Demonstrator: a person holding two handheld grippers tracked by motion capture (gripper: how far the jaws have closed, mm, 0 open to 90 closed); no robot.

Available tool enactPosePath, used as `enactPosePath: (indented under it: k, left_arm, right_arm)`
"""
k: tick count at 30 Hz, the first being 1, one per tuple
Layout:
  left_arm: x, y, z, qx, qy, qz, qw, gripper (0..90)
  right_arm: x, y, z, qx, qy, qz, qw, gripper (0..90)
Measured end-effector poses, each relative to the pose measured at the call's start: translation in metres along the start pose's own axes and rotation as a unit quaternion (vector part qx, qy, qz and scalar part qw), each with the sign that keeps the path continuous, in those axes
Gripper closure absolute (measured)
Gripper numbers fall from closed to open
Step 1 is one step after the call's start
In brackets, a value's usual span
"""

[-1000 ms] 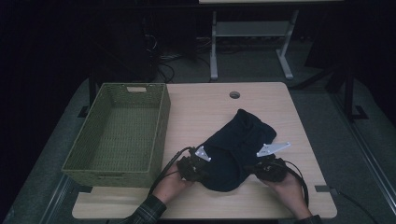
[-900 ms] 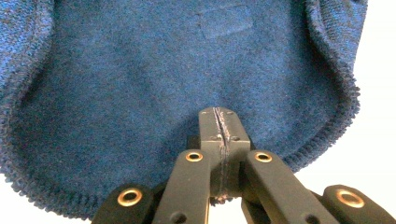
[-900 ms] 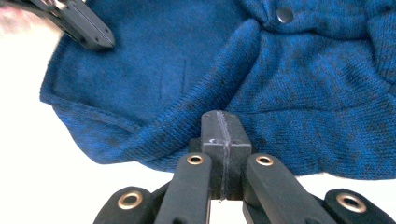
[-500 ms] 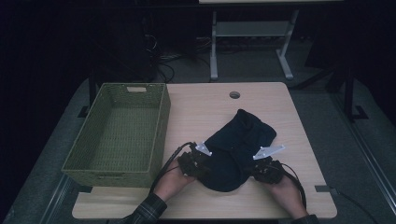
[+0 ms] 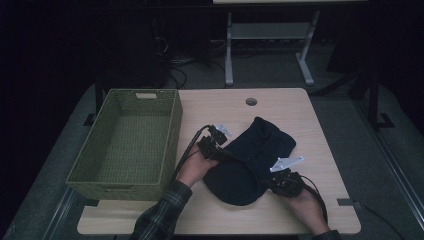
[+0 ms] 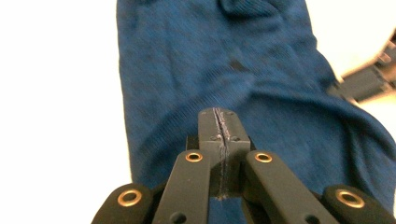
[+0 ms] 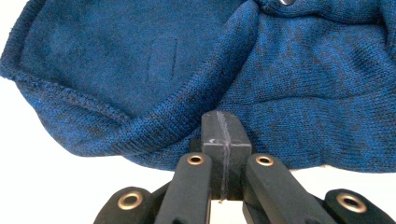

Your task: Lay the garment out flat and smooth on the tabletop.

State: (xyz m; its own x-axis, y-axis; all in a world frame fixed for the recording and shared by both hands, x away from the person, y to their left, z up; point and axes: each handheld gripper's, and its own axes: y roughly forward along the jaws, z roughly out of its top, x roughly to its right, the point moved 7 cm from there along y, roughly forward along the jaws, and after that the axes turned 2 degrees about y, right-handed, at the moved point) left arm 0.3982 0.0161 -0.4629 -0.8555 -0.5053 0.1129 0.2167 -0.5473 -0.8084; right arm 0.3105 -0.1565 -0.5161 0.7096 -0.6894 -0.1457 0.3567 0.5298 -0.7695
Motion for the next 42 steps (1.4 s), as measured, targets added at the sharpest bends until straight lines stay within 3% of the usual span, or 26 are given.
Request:
enactPosePath:
  k: [5, 9, 11, 18, 31, 37, 42]
  left_arm:
    - [-0.018, 0.011, 0.014, -0.010, 0.005, 0.015, 0.9998, 89.7]
    - [-0.029, 0.024, 0.018, -0.011, -0.008, 0.026, 0.9996, 89.6]
    - [-0.032, 0.029, 0.017, -0.016, -0.016, 0.026, 0.9994, 89.6]
    - [-0.038, 0.052, 0.006, -0.056, -0.016, 0.030, 0.9979, 89.7]
    - [-0.034, 0.049, -0.003, -0.058, -0.019, 0.023, 0.9979, 90.0]
    - [-0.028, 0.044, -0.013, -0.053, -0.028, 0.011, 0.9981, 90.0]
    - [-0.016, 0.039, -0.022, -0.053, -0.024, 0.005, 0.9983, 90.0]
  right_arm:
    - [0.000, 0.000, 0.000, 0.000, 0.000, 0.000, 1.0000, 90.0]
    - [-0.001, 0.000, 0.000, 0.001, -0.001, -0.001, 1.0000, 90.0]
    - [0.000, 0.000, 0.000, 0.002, -0.003, -0.001, 1.0000, 90.0]
    - [0.000, 0.000, 0.000, 0.000, -0.003, -0.001, 1.0000, 90.0]
    - [0.003, -0.002, -0.001, -0.003, 0.003, 0.001, 1.0000, 90.0]
    - [0.012, -0.006, -0.004, -0.005, 0.011, -0.005, 0.9999, 90.0]
    - [0.023, -0.011, -0.007, -0.008, 0.024, -0.015, 0.9996, 90.0]
